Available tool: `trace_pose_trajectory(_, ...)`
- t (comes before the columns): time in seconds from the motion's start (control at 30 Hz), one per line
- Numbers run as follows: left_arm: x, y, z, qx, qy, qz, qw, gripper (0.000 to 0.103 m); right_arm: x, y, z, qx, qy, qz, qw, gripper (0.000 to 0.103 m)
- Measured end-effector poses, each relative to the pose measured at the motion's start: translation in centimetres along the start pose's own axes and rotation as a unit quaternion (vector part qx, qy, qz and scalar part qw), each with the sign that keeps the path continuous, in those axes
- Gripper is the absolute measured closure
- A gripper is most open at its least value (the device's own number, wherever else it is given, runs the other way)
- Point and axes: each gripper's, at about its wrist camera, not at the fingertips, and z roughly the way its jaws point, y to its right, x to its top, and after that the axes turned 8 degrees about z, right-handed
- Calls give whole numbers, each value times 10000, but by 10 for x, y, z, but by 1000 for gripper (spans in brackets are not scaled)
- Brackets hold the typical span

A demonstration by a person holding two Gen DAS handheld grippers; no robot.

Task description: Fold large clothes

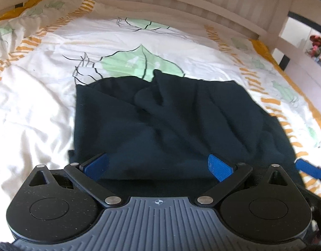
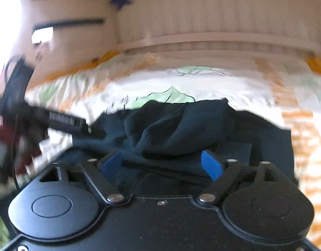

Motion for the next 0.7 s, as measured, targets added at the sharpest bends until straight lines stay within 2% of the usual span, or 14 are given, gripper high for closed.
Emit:
trace_pose_trajectory(0.03,0,2,-2,-34,42,-42,10000,0,0,2,-2,20,36,220,9997,5)
trace_pose_trajectory(0.13,-2,9,-7,-77,197,-95,9997,0,2,8,-5,79,90,705,9974,0)
trace_pose_trajectory(0.4,5,3,-4,-126,311,-253,9991,0,1,33,0,143,-11,1282,9916,0)
trace_pose_trajectory(0.7,17,-6,24,-295,218,-429,9984,0,6,74,23,65,-31,1971,9804,0)
